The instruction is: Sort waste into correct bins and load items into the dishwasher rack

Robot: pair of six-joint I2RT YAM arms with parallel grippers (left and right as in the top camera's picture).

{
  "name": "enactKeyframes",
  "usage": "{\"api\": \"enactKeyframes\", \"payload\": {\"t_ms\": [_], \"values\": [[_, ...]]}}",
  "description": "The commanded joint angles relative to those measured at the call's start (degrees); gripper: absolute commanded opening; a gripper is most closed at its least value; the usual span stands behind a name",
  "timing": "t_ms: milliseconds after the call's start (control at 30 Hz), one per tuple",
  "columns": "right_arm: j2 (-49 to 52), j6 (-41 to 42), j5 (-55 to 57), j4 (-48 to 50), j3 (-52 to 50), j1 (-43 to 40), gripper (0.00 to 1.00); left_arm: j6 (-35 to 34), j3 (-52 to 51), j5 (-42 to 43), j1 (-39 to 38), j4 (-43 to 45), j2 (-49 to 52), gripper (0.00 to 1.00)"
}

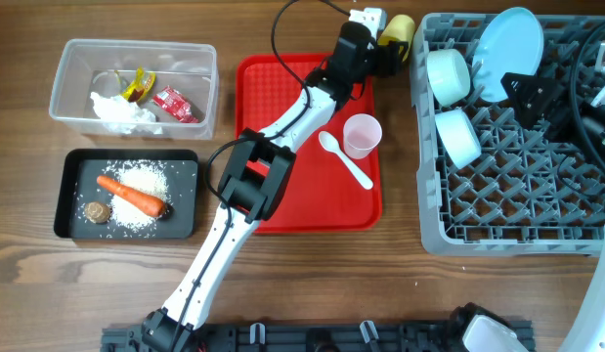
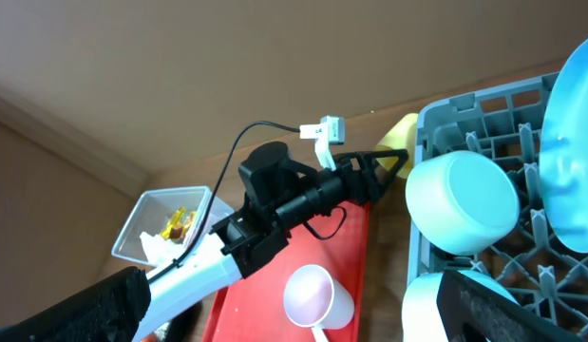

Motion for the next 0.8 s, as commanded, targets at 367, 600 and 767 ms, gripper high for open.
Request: {"api": "enactKeyframes", "payload": {"t_ms": [367, 600, 767], "values": [[0.5, -1.5, 2.1, 0.0, -0.2, 0.2, 1.0, -0.4, 1.0, -0.7, 0.2, 0.1, 1.2, 0.7], [0.5, -1.6, 2.9, 0.0, -0.3, 0.2, 1.0, -0.4, 1.0, -0.7, 0.2, -1.4, -1.5, 0.76], [0.5, -1.6, 2.9, 0.0, -0.2, 0.2, 1.0, -0.4, 1.0, -0.7, 0.2, -4.3, -2.8, 0.75]]}}
